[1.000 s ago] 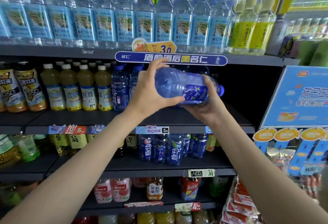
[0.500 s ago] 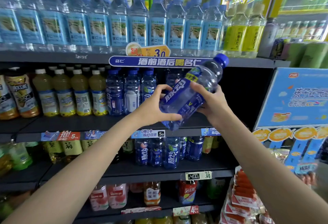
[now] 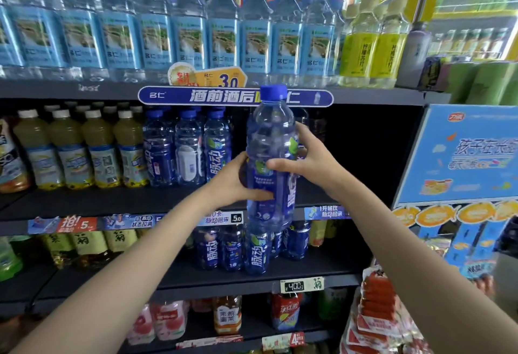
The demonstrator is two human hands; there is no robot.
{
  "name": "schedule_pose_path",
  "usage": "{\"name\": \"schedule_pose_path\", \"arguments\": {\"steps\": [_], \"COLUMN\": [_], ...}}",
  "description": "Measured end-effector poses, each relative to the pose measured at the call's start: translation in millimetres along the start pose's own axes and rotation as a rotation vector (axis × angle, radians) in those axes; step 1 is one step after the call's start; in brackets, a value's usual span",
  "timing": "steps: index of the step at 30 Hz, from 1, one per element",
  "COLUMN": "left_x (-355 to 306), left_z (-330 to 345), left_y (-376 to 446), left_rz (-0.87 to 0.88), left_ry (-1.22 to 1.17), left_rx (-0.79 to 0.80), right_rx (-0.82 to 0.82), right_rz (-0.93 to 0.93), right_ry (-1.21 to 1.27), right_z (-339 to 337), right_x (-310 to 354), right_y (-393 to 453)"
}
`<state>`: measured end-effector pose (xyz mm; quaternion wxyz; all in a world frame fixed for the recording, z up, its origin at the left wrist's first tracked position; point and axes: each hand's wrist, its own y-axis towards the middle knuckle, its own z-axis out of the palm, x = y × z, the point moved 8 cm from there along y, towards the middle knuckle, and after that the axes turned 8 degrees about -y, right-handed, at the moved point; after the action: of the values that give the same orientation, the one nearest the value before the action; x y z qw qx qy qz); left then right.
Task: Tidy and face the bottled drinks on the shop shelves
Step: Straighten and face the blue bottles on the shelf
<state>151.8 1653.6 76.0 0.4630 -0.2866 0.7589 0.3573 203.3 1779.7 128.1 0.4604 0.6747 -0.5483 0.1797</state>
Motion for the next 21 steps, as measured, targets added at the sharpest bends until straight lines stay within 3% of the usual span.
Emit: {"name": "schedule_pose_path", "arguments": {"steps": [5, 7, 9, 11, 12, 14, 18, 21], "left_x": [20.5, 26.8, 27.6, 30.1, 32.0, 46.3, 60.9, 72.0], "left_z": [4.4, 13.2, 24.3, 21.3, 20.5, 13.8, -3.9, -14.5], "left_y": [26.1, 38.6, 52.5, 59.5, 64.2, 75.4, 89.9, 95.8], "left_rz": [-0.138, -0.147, -0.044, -0.119, -0.111, -0.112, -0.228, -0.261], "left_ry": [0.021, 0.121, 0.259, 0.178, 0.231, 0.210, 0.162, 0.172], "left_rx": [0.059, -0.039, -0.143, -0.364, -0.397, -0.448, -0.442, -0.454], "right_rx": [-0.188, -0.255, -0.277, -0.308, -0.324, -0.304, -0.109, -0.215], "right_rz": [-0.031, -0.058, -0.083, -0.079, -0.061, -0.005, 0.035, 0.173], "right_ry": [-0.121, -0.200, -0.254, -0.251, -0.219, -0.143, -0.056, -0.003], "right_z": [1.1, 4.6, 11.7, 16.2, 15.8, 12.4, -4.0, -39.2], "right_x": [-27.4, -36.7, -45.3, -57.1, -63.7, -78.5, -110.9, -162.0], "right_y": [20.1, 26.4, 31.4, 37.8, 42.6, 57.7, 85.9, 91.8]}}
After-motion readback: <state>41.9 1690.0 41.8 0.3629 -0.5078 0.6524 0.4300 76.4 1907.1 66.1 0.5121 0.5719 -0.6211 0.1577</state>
